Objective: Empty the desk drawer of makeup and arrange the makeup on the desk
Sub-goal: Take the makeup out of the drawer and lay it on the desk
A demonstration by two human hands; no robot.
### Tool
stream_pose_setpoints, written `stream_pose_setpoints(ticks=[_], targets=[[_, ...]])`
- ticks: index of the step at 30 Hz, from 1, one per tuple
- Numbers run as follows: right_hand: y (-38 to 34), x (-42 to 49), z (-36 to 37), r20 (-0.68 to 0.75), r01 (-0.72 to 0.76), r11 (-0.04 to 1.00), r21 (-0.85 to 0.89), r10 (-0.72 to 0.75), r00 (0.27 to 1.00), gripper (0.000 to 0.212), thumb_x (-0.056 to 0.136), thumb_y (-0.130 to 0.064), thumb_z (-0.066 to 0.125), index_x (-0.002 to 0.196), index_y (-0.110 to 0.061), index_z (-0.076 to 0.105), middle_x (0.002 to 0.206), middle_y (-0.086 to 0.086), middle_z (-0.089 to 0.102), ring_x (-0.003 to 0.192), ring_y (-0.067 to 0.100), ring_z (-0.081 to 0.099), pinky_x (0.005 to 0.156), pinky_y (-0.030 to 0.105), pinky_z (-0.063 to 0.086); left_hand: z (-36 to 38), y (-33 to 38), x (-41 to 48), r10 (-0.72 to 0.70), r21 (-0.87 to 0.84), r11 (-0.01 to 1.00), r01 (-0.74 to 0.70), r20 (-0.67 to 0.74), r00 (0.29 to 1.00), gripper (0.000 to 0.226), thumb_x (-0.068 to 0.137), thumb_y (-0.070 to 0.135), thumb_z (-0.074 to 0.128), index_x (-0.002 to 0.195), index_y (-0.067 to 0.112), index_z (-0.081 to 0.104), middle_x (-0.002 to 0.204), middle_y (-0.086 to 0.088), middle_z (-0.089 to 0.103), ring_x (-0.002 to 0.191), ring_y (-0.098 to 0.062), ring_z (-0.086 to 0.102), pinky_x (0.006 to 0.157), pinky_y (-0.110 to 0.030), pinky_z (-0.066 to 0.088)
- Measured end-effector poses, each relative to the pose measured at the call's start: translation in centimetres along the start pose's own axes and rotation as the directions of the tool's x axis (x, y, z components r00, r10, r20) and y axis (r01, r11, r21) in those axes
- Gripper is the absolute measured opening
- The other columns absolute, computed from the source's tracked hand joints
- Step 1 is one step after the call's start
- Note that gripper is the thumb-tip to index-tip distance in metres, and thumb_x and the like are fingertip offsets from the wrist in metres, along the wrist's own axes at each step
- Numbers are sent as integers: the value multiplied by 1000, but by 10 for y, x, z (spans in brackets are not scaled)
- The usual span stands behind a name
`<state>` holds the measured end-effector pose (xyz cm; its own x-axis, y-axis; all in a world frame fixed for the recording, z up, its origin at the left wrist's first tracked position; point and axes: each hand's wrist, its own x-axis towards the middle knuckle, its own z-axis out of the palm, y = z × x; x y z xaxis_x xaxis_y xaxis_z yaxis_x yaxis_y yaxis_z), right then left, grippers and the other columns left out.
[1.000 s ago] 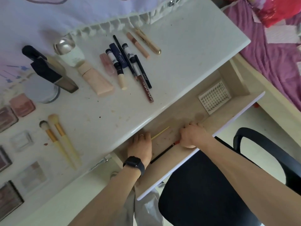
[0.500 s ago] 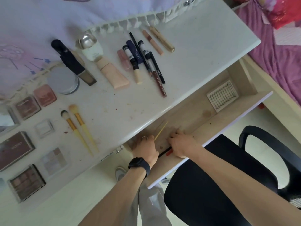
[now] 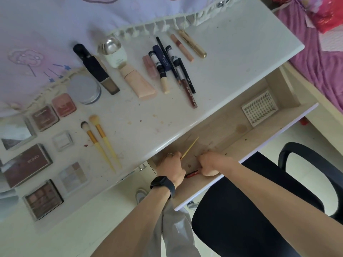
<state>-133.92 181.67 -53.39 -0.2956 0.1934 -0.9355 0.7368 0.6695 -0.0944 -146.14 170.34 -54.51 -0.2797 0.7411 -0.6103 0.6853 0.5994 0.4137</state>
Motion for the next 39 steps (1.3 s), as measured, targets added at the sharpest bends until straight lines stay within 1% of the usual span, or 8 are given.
stream_pose_setpoints(ticks=[9, 15, 20, 26, 28, 31, 35, 39], targets=[[-10, -6, -15, 76, -14, 999, -39, 16, 997, 15, 99, -11, 50, 107, -6, 61, 83, 4, 54, 64, 17, 45, 58, 28, 40, -5, -6, 2, 8, -58, 998, -8, -2, 1000, 25, 98, 15, 43, 120, 20, 55, 108, -2, 58, 98, -24, 60, 82, -35, 52], [-10, -8, -25, 125, -72, 997, 14, 69, 990, 50, 99, -29, 63, 140, -2, 52, 125, 10, 58, 100, 28, 55, 97, 42, 54, -9, -6, 5, 29, -33, 999, -29, 2, 1000, 24, 101, 15, 40, 121, 17, 54, 108, -7, 59, 96, -27, 60, 78, -33, 49], [-10, -10, -24, 118, -70, 997, 14, 67, 991, 48, 98, -33, 66, 135, -4, 55, 109, 5, 53, 96, 27, 54, 97, 41, 54, -8, -7, 3, 35, 14, 999, -35, 13, 999, 21, 102, 18, 40, 118, 18, 54, 104, -5, 58, 92, -26, 62, 76, -34, 51], [-14, -15, -29, 159, -92, 996, 13, 89, 983, 55, 100, -27, 63, 147, -4, 45, 124, 11, 56, 107, 31, 58, 94, 40, 53, -12, -6, 3, 42, 29, 999, -43, 37, 998, 22, 101, 16, 41, 117, 18, 54, 106, -6, 59, 93, -25, 61, 80, -36, 53], [-16, -17, -29, 145, -66, 997, -26, 69, 987, 46, 102, -14, 54, 146, -2, 44, 108, 9, 58, 89, 25, 59, 84, 35, 51, -11, -6, 3, 40, 35, 999, -41, 42, 998, 23, 101, 16, 41, 119, 19, 54, 107, -5, 58, 94, -25, 62, 80, -35, 53], [-15, -26, -25, 58, -50, 997, -57, 53, 997, 17, 101, -5, 48, 113, -16, 50, 77, 3, 46, 63, 17, 45, 72, 33, 47, -12, -7, 1, 65, 26, 997, -67, 50, 997, 24, 101, 19, 41, 121, 20, 54, 106, -3, 59, 94, -23, 61, 80, -35, 53], [12, -56, -12, -199, -18, 959, 284, 77, 977, 22, 102, -27, 54, 109, -11, 67, 88, 6, 65, 70, 20, 57, 65, 33, 46, -22, -3, -11, 103, -90, 991, -103, -5, 995, 20, 102, 23, 46, 118, 22, 57, 101, 6, 63, 91, -17, 63, 79, -34, 54], [38, -105, 7, -455, 297, 567, 768, 157, 876, 15, 101, -35, 59, 101, -28, 72, 91, -2, 74, 80, 18, 69, 75, 32, 53, -41, 5, -37, 177, -269, 944, -193, -83, 981, 11, 98, 30, 57, 108, 26, 62, 89, 20, 64, 81, -1, 63, 77, -27, 56]])
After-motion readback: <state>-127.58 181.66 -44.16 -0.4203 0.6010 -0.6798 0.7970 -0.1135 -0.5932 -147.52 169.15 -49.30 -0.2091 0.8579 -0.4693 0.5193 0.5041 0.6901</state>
